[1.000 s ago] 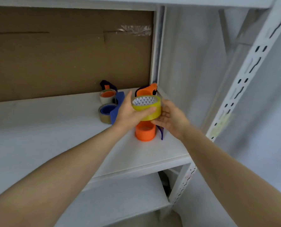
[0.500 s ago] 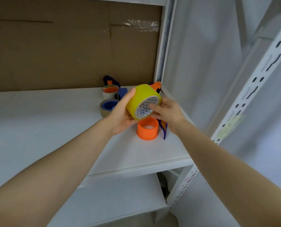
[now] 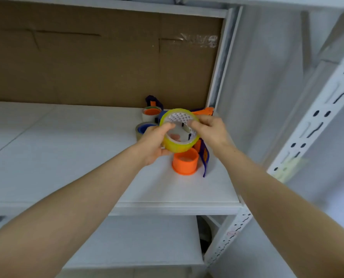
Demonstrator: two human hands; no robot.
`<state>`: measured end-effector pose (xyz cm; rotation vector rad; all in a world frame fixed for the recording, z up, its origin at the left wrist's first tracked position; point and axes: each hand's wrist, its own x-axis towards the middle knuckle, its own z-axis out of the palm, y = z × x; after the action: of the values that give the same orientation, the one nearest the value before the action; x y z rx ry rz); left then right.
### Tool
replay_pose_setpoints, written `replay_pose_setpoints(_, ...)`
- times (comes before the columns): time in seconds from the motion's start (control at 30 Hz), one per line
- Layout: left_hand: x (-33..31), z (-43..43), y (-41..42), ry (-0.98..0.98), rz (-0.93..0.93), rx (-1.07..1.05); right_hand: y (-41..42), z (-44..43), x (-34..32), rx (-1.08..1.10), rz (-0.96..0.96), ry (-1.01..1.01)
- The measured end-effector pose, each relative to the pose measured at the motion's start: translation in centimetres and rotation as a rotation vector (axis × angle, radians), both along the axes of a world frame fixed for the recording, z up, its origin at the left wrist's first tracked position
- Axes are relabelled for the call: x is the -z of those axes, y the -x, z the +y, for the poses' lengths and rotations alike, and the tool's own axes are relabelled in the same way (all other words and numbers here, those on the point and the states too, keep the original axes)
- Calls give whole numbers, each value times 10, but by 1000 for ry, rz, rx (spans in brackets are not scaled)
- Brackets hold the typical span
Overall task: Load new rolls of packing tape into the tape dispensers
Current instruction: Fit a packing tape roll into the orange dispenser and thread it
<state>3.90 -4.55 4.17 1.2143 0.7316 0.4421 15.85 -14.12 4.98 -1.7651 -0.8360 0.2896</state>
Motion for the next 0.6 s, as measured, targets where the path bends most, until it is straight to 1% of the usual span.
replay_pose_setpoints(0.03,-1,-4,-1,67,-9,10,-3,-1,0,-35,28,29)
replay_pose_setpoints(0.1,-1,-11,-6,107,-6,37,-12,-2,2,-35,-19,115)
replay_pose_setpoints(0.2,3,-15,-13,54,50,-30,-21,-7,5,61,-217,329)
replay_pose_setpoints(0.3,11,-15,-13,-40,170,-88,-18,-9,6,107,-469,541)
replay_pose_setpoints(0.37,17,-16,-13,-76,227,-100,-16,-5,9,96,-540,582)
replay_pose_setpoints(0.47,19,-19,-14,-77,257,-87,-12,1,16,120,-627,618)
replay_pose_setpoints(0.53,24,-21,-15,-121,266,-81,-12,1,21,125,-699,629)
replay_pose_setpoints(0.6,29,-21,-17,-181,249,-73,-12,-2,24,132,-717,639)
